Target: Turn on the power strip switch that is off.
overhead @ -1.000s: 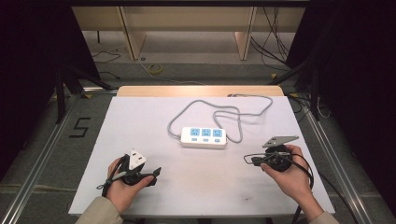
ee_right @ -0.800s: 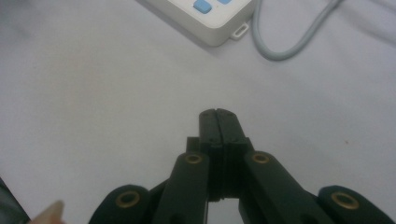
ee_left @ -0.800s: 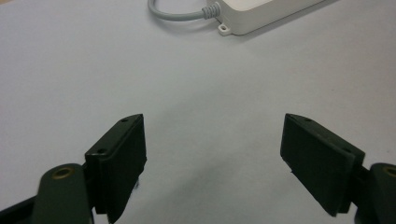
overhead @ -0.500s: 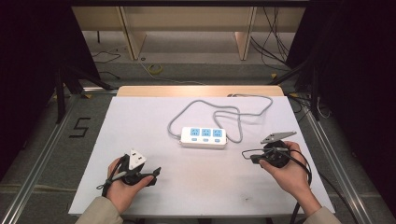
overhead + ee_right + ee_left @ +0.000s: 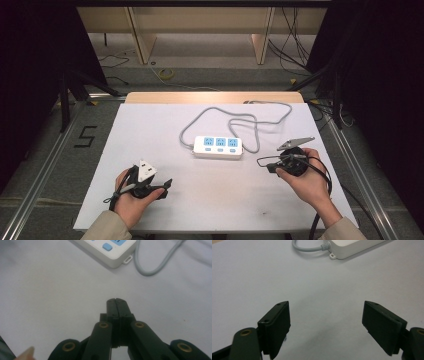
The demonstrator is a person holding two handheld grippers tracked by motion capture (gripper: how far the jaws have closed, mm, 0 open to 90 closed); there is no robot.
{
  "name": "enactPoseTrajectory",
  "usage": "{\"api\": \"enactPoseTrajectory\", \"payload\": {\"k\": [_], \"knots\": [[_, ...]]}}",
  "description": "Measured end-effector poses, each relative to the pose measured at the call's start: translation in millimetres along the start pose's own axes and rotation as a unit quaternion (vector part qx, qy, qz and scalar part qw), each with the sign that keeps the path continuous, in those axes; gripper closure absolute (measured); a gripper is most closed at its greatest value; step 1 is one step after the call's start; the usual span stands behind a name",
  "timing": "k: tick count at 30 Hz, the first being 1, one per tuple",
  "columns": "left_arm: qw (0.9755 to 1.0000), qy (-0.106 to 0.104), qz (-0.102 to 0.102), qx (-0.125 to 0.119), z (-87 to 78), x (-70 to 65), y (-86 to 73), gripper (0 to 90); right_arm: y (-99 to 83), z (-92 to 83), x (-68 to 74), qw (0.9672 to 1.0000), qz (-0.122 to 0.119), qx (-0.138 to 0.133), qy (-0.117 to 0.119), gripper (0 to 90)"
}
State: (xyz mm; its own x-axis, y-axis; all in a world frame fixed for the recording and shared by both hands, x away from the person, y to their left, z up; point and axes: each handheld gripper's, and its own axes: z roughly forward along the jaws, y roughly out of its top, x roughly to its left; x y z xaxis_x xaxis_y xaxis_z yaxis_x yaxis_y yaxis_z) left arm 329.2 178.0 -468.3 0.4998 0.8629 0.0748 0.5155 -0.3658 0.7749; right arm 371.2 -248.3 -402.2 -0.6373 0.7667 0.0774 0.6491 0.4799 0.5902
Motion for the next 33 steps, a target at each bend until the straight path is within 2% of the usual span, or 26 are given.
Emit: {"api": "enactPoseTrajectory", "payload": {"k": [7, 33], "knots": [[1.0, 0.001, 0.005, -0.001, -0.6, 0.0, 0.3, 22.8, 4.3, 0.0, -0.1, 1.0, 0.0, 0.006, -0.001, 90.0], [1.0, 0.003, 0.003, -0.005, 0.2, -1.7, 0.5, 23.4, 27.6, 0.4, -1.4, 0.9995, -0.012, 0.03, -0.006, 90.0]]}}
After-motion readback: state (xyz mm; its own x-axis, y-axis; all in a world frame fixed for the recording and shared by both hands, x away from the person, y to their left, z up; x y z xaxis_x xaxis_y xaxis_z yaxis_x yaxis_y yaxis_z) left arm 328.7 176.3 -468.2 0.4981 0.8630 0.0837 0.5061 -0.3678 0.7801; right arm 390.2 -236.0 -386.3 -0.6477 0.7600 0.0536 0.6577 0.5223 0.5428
